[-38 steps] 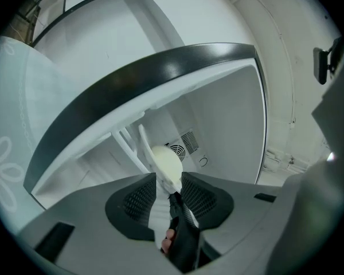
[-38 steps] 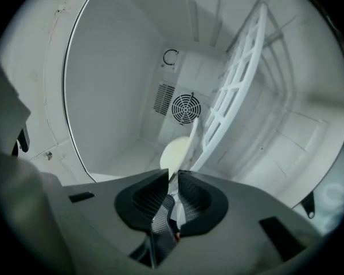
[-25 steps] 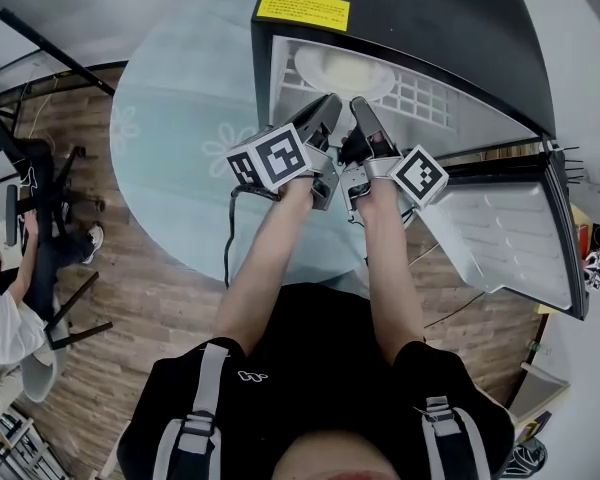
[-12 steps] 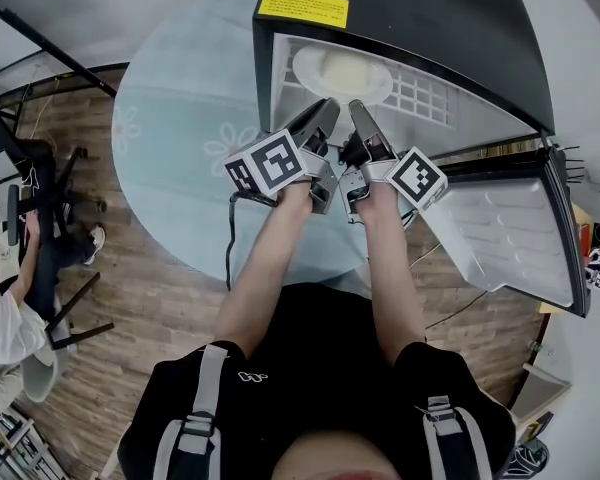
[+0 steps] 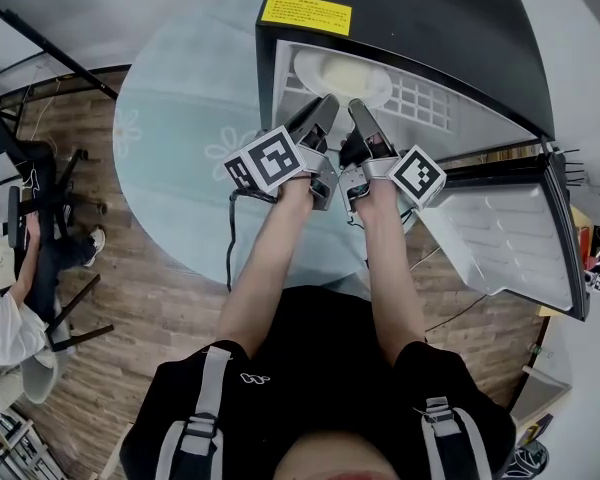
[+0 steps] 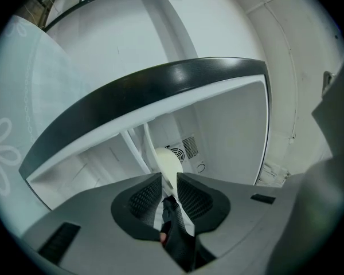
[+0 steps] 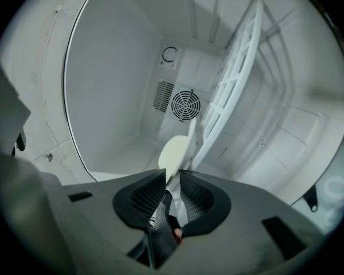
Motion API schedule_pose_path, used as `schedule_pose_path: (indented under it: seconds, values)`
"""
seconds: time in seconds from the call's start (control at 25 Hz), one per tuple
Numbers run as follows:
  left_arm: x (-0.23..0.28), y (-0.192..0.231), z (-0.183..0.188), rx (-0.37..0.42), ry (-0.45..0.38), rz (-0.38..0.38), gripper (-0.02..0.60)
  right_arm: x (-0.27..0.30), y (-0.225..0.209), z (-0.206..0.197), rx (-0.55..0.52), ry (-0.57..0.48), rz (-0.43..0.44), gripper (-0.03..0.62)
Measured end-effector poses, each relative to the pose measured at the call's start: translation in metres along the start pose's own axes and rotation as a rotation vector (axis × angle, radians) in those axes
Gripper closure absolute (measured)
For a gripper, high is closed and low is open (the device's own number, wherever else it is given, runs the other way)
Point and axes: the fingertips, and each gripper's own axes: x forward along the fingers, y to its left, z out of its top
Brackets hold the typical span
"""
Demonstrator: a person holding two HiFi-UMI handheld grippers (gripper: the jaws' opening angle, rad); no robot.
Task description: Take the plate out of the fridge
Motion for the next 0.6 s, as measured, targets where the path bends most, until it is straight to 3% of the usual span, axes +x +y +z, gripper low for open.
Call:
schedule_pose_path:
  seconds: [0.28, 0.6]
  values:
    - [-0.001, 0.002, -0.003, -0.008, 0.018, 0.02, 0.54, -0.001, 0.001, 0.003, 0.056, -0.026, 0.023, 0.542]
    - [-0.008, -0.004, -0.01, 0.009, 0.04, 0.014, 0.545, -0.009, 0.005, 0.002, 0.051, -0.038, 0.043, 0.546]
